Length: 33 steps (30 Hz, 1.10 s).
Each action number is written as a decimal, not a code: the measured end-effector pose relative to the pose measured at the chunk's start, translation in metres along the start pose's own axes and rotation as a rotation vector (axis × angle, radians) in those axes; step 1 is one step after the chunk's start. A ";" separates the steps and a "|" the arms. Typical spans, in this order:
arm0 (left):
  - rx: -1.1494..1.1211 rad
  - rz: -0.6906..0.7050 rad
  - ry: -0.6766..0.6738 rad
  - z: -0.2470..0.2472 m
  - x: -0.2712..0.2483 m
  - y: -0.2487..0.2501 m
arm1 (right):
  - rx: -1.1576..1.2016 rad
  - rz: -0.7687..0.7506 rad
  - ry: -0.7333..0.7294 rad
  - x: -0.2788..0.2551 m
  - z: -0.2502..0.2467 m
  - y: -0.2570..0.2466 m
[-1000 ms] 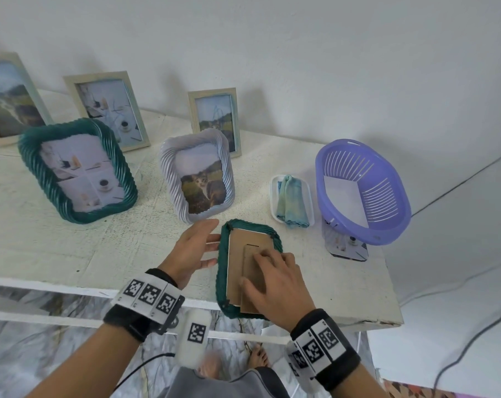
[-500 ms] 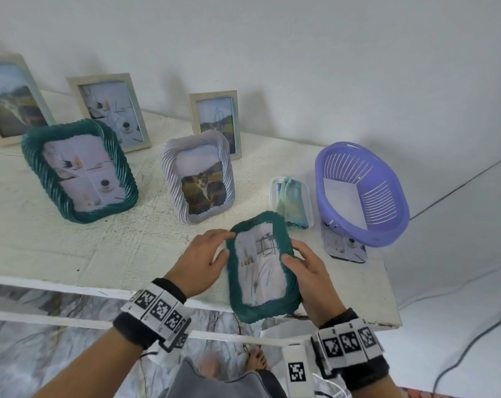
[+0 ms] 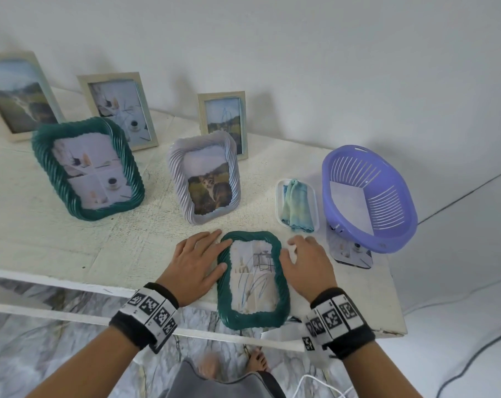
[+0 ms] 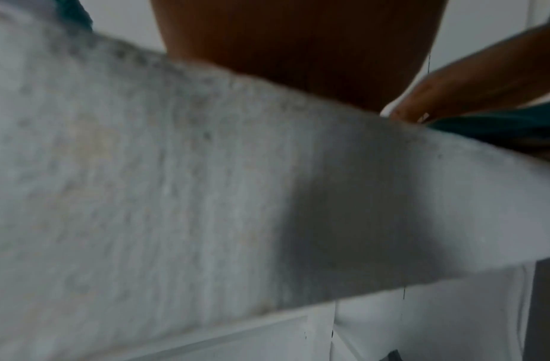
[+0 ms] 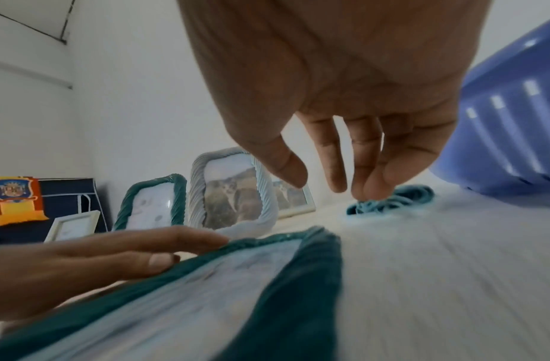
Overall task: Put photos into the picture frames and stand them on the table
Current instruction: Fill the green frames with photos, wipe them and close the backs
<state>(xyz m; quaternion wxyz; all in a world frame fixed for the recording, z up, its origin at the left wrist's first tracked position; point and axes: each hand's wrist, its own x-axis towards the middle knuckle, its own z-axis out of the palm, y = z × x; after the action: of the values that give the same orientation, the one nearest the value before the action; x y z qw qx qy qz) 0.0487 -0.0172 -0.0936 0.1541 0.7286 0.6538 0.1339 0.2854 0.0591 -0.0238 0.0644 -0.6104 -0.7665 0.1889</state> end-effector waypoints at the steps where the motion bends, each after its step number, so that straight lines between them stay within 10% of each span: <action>1: 0.011 0.001 -0.005 0.001 0.000 -0.001 | 0.004 -0.022 0.046 0.010 -0.004 -0.005; 20: 0.089 0.035 0.029 0.005 0.002 -0.006 | -0.220 0.267 0.021 0.150 -0.002 -0.015; 33: 0.141 0.028 0.060 0.010 0.003 -0.003 | -0.056 -0.364 -0.030 0.022 -0.001 -0.025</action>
<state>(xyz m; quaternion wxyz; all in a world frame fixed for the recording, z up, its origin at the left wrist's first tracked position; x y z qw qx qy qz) 0.0500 -0.0142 -0.1039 0.0810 0.7425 0.6556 0.1113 0.2574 0.0757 -0.0160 0.0690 -0.4602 -0.8703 0.1616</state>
